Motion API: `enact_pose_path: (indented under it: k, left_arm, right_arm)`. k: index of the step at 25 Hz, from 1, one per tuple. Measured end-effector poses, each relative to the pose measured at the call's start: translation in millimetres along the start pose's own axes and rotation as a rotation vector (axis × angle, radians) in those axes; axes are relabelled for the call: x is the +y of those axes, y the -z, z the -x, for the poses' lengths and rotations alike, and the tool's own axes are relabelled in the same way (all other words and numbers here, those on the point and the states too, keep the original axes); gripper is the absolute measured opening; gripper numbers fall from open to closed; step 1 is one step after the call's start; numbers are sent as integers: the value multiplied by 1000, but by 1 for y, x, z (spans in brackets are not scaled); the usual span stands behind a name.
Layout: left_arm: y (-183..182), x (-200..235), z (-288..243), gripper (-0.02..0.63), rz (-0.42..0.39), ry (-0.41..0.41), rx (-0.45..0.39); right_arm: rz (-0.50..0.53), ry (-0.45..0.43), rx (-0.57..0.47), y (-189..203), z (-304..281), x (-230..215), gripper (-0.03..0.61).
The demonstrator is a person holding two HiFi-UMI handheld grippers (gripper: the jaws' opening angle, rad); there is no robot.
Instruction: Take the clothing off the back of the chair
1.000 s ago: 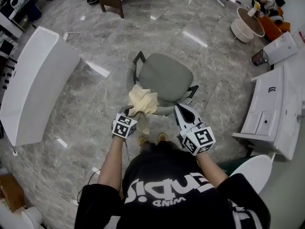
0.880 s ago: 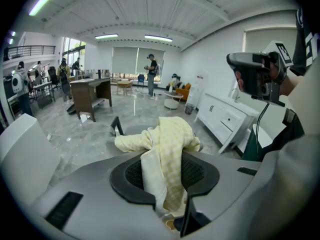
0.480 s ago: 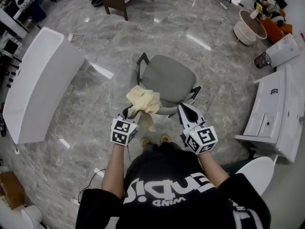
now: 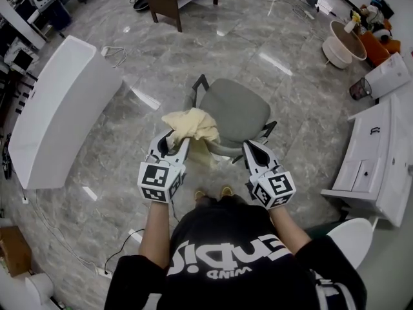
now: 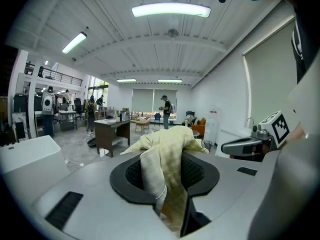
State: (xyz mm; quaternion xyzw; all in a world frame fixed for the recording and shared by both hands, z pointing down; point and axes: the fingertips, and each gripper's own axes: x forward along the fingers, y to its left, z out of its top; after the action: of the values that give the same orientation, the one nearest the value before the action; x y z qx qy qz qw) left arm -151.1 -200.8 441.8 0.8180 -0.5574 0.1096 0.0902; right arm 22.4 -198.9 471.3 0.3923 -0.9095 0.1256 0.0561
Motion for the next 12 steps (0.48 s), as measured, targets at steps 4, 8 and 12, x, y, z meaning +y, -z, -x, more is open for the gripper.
enact_pose_path:
  k: [4, 8, 12]
  left_arm:
    - [-35, 5, 16, 132, -32, -40, -67]
    - [-54, 13, 35, 132, -44, -81, -105]
    - [-57, 24, 52, 133, -39, -128, -123]
  right_arm:
    - [2, -18, -6, -2, -2, 7, 12]
    - [8, -47, -12, -6, -5, 17, 12]
    - [14, -92, -14, -7, -15, 29, 12]
